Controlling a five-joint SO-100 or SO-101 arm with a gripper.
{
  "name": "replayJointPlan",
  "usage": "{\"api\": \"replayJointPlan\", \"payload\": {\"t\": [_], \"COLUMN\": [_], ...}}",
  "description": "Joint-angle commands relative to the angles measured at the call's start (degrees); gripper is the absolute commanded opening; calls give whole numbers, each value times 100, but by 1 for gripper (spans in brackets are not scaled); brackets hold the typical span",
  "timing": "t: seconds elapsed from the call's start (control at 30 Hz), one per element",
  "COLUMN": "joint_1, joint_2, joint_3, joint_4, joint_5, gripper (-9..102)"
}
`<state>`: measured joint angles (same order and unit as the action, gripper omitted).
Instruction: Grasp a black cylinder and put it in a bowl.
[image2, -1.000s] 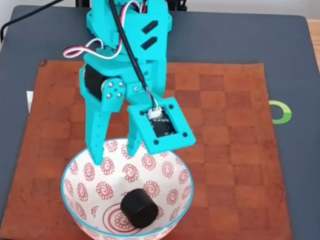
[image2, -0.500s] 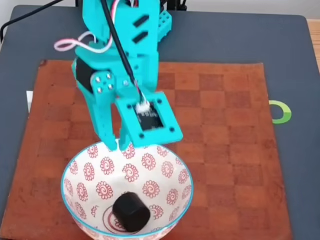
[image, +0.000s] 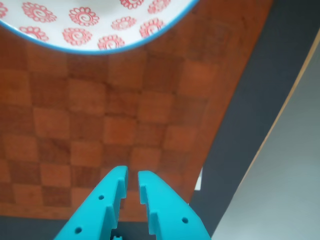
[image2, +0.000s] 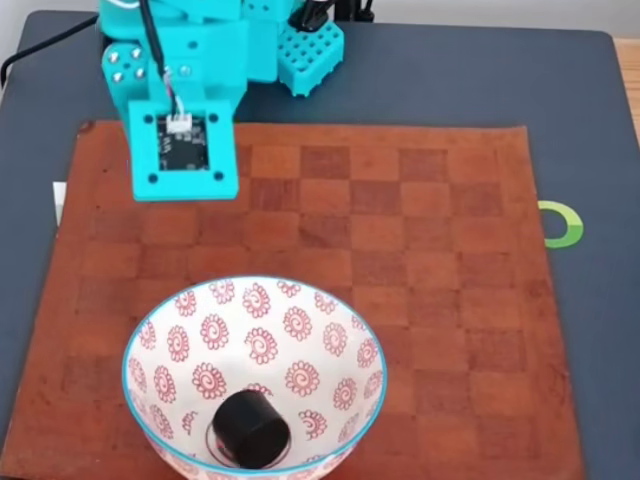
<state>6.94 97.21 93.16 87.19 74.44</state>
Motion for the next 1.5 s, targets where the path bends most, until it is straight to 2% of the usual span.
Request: {"api": "replayJointPlan", "payload": {"t": [0.0, 0.23, 0.57, 0.87, 1.47], "joint_1": [-105, -563, -1582, -1758, -1688], "joint_2": [896, 2250, 3577, 4588, 7822], "joint_3": [809, 2391, 4403, 5810, 7910], "joint_4": [-290, -738, -1978, -2698, -2812], "joint_5": [158, 782, 1890, 2329, 2575], "gripper": [0, 0, 0, 0, 0]}}
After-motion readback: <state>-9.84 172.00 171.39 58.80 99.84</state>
